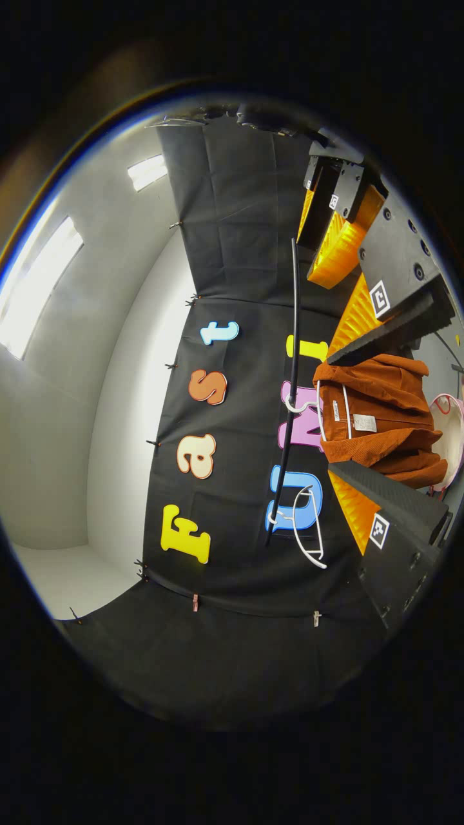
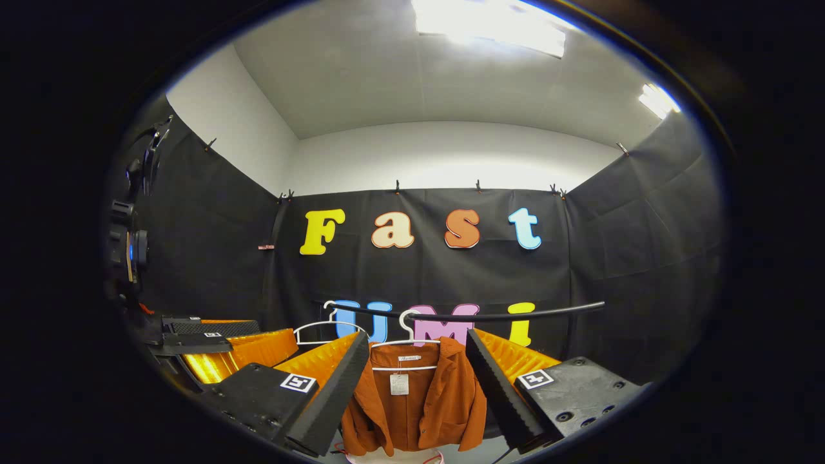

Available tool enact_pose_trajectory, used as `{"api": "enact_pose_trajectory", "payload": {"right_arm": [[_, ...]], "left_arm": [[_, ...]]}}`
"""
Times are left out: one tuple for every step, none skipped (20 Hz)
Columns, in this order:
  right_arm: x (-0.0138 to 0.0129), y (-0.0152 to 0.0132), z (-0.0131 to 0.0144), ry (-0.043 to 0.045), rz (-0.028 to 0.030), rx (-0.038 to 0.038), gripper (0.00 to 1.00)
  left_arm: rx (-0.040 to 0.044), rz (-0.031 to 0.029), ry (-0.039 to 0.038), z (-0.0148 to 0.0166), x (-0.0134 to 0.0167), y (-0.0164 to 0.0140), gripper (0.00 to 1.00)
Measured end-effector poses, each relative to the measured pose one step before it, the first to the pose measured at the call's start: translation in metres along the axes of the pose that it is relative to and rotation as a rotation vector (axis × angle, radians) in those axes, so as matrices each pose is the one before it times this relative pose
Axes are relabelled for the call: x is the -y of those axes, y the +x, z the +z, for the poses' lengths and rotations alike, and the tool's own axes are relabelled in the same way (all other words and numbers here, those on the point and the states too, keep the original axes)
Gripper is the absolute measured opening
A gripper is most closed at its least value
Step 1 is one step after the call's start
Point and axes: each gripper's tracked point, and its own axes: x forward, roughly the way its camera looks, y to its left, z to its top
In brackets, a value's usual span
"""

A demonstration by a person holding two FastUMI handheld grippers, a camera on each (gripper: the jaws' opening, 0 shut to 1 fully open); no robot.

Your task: Grasp the clothes on the hanger with both hands and then place them into the laundry hamper below.

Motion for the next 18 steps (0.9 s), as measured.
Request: {"api": "enact_pose_trajectory", "payload": {"right_arm": [[-0.00076,-0.00055,-0.00094,0.00164,0.00107,-0.00266,0.97],[-0.00009,-0.00072,-0.00054,0.00106,0.00114,-0.00295,0.93],[-0.00029,-0.00165,-0.00054,-0.00054,0.00067,-0.00232,0.97],[-0.00015,-0.00074,-0.00032,-0.00265,0.00015,-0.002,0.97],[-0.00046,-0.00026,-0.00028,-0.00414,-0.00034,0.0001,0.97],[0.00096,-0.00053,0.001,-0.0033,-0.00382,0.00152,0.97],[0.00049,-0.00121,0.00059,-0.00155,-0.00414,0.00241,0.97],[-0.00018,-0.00015,0.00101,0.00049,-0.00276,0.00151,0.97],[-0.00078,-0.00064,0.00041,0.00042,-0.00146,0.00371,0.97],[-0.00013,-0.00024,-0.00004,-0.00063,-0.00351,0.00002,0.97],[-0.00006,-0.0008,-0.00137,-0.00275,-0.00317,-0.00194,0.97],[-0.00157,-0.00119,-0.00147,-0.00446,-0.0009,-0.00411,0.97],[-0.0012,-0.00004,-0.00178,-0.00517,-0.0003,-0.00418,0.97],[-0.00193,0.00005,-0.0007,-0.00491,-0.00011,-0.00259,0.97],[-0.00195,-0.00139,0.00122,-0.00466,-0.00059,0.0007,1.0],[-0.00132,-0.002,0.00094,-0.00446,-0.00088,0.00105,0.97],[-0.00192,-0.00091,0.00108,-0.00272,0.0004,0.0009,0.97],[-0.00175,-0.00125,0.00052,-0.00226,0.00029,0.0019,0.97]], "left_arm": [[-0.00628,0.00125,-0.00325,-0.00186,0.00074,-0.00061,0.94],[-0.00534,0.00268,-0.00346,-0.00056,-0.00056,0.00002,0.94],[-0.00371,0.00109,-0.00269,-0.00119,-0.00072,-0.00034,0.94],[-0.00283,-0.00109,-0.00245,0.00056,0.00026,-0.00039,0.94],[0.00011,-0.00147,-0.00329,-0.00065,0.001,-0.00138,0.94],[0.00012,-0.00188,-0.00313,0.00161,-0.00036,-0.00039,0.94],[0.0012,-0.00188,-0.00161,-0.00006,-0.00005,-0.00194,0.94],[0.00192,0.00034,-0.00105,0.00169,-0.00123,-0.0008,0.94],[0.00196,-0.00112,-0.00052,0.00039,-0.00064,-0.00169,0.94],[-0.00139,-0.00275,-0.00179,0.00043,0.00025,-0.00054,0.94],[-0.00116,-0.00064,-0.00228,-0.00155,-0.0005,-0.001,0.94],[-0.00125,0.0015,-0.00153,0.00023,-0.00185,-0.00052,0.94],[-0.00038,0.00093,-0.0006,-0.00013,-0.00197,-0.00032,0.94],[-0.00001,0.00029,-0.00187,0.0004,-0.00151,0.00002,0.94],[-0.00199,-0.00191,-0.00349,-0.00023,-0.00132,-0.00081,0.94],[-0.00146,-0.00489,-0.00371,0.00046,-0.00044,-0.00053,0.94],[0.00048,-0.00484,-0.00302,-0.00057,0.00006,-0.00164,0.94],[0.00148,-0.00365,-0.00143,0.00135,-0.00069,-0.0006,0.94]]}}
